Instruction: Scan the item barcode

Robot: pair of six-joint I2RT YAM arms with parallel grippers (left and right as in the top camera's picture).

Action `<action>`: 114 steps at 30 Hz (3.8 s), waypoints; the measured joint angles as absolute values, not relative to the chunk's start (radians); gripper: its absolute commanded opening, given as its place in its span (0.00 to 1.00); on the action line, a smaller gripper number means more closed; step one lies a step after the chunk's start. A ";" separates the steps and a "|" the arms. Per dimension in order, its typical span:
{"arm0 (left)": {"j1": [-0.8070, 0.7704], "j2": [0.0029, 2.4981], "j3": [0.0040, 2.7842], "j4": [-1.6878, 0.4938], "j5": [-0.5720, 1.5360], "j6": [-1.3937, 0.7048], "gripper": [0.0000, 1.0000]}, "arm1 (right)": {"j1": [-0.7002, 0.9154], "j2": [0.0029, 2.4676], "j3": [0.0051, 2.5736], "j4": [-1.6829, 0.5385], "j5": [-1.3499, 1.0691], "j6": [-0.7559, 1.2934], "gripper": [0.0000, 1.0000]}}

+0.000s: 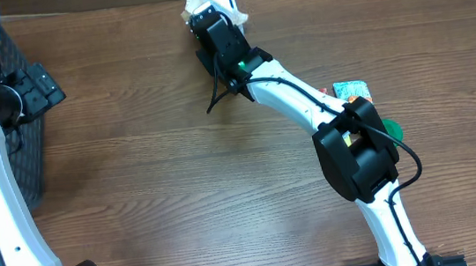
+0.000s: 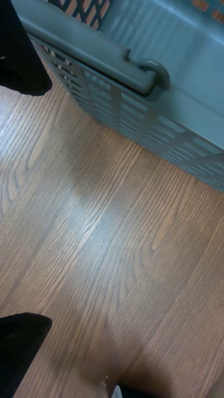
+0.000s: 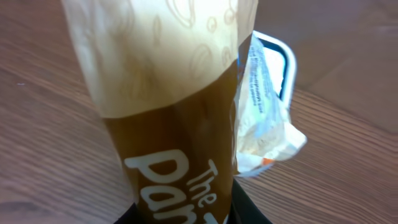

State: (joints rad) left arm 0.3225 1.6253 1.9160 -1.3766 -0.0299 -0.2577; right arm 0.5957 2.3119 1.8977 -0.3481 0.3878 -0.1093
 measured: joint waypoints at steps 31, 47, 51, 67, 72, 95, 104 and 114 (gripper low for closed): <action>0.323 1.625 1.916 -1.377 -0.030 -0.258 1.00 | 0.476 1.996 1.913 -1.510 0.249 -0.105 1.00; 0.323 1.625 1.916 -1.377 -0.030 -0.258 1.00 | 0.459 1.996 1.913 -1.495 0.239 -0.105 1.00; 0.323 1.625 1.916 -1.377 -0.030 -0.257 1.00 | 0.459 1.996 1.913 -1.466 0.236 -0.105 1.00; 0.323 1.625 1.916 -1.377 -0.030 -0.258 1.00 | 0.460 1.996 1.913 -1.397 0.235 -0.105 1.00; 0.323 1.625 1.916 -1.377 -0.030 -0.258 1.00 | 0.459 1.996 1.913 -1.398 0.235 -0.105 1.00; 0.323 1.625 1.916 -1.377 -0.030 -0.257 1.00 | 0.460 1.996 1.913 -1.397 0.235 -0.105 1.00; 0.323 1.625 1.916 -1.377 -0.030 -0.257 1.00 | 0.463 1.996 1.913 -1.398 0.235 -0.105 1.00; 0.323 1.625 1.916 -1.377 -0.030 -0.258 1.00 | 0.576 1.996 1.913 -1.398 0.235 -0.105 1.00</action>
State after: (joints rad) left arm 0.3225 1.6253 1.9160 -1.3766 -0.0299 -0.2577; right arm 0.5758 1.9965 1.9129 -1.3975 0.2352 -0.1051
